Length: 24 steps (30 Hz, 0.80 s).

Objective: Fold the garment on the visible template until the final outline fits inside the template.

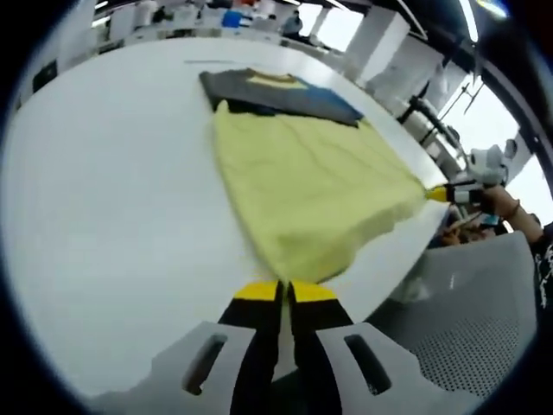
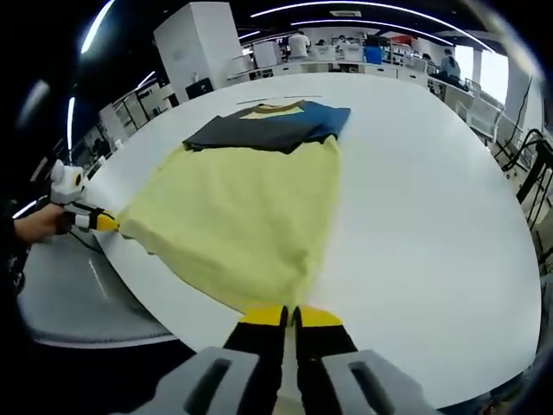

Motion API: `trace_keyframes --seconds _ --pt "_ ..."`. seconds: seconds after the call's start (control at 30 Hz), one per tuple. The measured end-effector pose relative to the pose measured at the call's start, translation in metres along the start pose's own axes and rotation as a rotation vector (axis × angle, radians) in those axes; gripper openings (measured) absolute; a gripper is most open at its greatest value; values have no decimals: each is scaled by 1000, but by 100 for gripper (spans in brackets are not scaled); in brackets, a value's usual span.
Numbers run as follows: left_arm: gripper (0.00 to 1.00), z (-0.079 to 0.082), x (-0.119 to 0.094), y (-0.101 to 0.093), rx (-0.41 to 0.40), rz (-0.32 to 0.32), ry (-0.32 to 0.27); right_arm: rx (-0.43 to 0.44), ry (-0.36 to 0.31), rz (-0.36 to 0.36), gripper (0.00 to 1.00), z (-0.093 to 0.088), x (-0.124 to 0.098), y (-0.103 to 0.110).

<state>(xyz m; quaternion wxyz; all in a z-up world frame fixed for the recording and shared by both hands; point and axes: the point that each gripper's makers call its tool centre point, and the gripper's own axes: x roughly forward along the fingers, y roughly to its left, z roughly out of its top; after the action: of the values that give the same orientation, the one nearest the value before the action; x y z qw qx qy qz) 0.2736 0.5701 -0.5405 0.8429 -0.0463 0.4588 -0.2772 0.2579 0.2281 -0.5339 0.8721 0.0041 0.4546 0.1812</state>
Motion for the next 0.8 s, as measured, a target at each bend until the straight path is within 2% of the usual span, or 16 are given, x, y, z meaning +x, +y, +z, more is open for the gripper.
trace_keyframes --seconds 0.2,0.47,0.63,0.8 --pt "0 3 -6 1 5 0 10 -14 6 5 0 1 -3 2" --pt "0 15 -20 -1 18 6 -16 -40 -26 -9 0 16 -16 3" --pt "0 15 -26 -4 40 13 -5 -55 -32 -7 0 19 -22 7" --pt "0 13 -32 -6 46 16 10 -60 -22 -9 0 15 -23 8"
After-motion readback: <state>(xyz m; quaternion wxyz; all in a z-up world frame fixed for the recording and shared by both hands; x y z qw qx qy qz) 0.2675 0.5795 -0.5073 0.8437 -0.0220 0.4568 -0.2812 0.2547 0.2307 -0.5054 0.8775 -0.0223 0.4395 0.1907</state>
